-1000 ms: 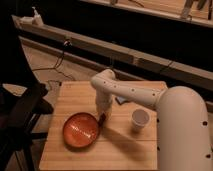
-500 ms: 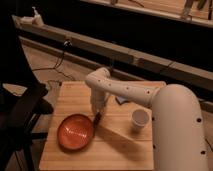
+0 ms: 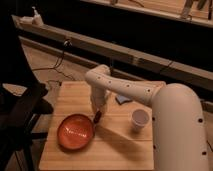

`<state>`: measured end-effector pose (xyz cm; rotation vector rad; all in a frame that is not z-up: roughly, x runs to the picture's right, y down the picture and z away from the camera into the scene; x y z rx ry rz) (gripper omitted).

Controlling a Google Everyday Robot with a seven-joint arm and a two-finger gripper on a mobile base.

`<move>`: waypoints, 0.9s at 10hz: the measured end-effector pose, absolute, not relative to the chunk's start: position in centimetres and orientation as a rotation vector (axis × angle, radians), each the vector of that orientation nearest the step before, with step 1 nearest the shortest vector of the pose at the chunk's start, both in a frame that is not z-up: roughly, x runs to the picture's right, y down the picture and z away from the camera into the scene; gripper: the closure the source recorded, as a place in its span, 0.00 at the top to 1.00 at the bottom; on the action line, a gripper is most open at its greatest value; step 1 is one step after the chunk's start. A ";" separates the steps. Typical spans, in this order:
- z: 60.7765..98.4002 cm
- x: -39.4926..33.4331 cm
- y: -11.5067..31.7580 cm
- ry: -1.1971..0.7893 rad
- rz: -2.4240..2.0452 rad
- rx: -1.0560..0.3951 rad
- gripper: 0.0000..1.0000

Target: Drag the pepper across the table

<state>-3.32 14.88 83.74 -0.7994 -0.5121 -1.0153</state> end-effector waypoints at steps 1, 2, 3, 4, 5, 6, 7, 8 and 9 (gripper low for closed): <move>83.4 -4.6 14.8 -0.517 -1.020 -0.794 0.01; 83.0 -5.9 14.5 -0.520 -1.024 -0.793 0.01; 82.7 -6.3 14.4 -0.525 -1.026 -0.795 0.01; 82.6 -6.1 14.2 -0.530 -1.032 -0.794 0.01; 82.6 -5.8 14.2 -0.538 -1.040 -0.793 0.01; 82.5 -5.3 14.3 -0.542 -1.040 -0.794 0.01; 82.4 -5.3 14.4 -0.545 -1.041 -0.794 0.01; 82.2 -5.9 14.4 -0.551 -1.040 -0.791 0.01; 82.1 -6.7 14.4 -0.556 -1.037 -0.789 0.01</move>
